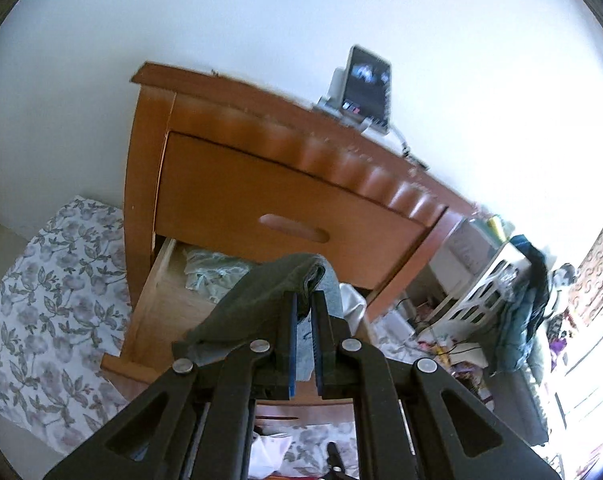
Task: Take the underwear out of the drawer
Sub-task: 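Lift the grey sock up out of the drawer with the left gripper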
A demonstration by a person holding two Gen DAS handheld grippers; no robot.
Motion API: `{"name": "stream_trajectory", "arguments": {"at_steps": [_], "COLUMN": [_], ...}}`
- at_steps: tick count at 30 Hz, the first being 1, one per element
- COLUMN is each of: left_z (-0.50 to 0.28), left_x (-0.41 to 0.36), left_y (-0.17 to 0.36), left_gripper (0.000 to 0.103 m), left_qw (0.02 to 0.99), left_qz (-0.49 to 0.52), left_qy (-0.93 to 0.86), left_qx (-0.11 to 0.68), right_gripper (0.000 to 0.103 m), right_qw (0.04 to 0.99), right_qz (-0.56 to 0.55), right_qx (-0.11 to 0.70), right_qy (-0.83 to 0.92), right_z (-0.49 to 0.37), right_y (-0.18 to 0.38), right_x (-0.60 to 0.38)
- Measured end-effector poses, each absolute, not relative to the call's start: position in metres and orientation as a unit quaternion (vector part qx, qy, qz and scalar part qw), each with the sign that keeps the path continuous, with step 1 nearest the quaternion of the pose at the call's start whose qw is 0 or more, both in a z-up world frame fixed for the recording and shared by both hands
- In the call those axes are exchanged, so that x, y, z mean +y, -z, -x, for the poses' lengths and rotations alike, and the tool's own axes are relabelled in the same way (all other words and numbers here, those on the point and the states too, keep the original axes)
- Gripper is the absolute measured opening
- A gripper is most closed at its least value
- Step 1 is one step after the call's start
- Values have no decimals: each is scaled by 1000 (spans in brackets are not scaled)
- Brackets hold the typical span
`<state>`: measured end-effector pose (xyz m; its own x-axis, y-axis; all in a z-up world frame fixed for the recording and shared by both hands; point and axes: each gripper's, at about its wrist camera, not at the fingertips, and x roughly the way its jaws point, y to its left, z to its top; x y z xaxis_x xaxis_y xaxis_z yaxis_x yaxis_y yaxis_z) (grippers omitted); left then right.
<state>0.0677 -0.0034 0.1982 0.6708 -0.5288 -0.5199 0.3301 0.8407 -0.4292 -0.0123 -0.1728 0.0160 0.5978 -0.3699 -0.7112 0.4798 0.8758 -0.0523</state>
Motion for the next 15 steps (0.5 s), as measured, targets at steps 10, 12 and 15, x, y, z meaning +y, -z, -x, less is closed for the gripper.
{"name": "stream_trajectory", "arguments": {"at_steps": [10, 12, 15], "left_z": [-14, -6, 6], "left_x": [13, 14, 18], "left_y": [-224, -230, -239], "left_gripper": [6, 6, 6], "left_qw": [907, 907, 908], "left_qz": [176, 175, 178], "left_qy": [268, 274, 282], "left_qx": [274, 266, 254], "right_gripper": [103, 103, 103], "right_qw": [897, 898, 899], "right_qz": [-37, -32, -26], "right_qx": [366, 364, 360], "right_qy": [244, 245, 246], "right_z": [13, 13, 14], "right_y": [-22, -23, -25], "right_x": [-161, -159, -156]}}
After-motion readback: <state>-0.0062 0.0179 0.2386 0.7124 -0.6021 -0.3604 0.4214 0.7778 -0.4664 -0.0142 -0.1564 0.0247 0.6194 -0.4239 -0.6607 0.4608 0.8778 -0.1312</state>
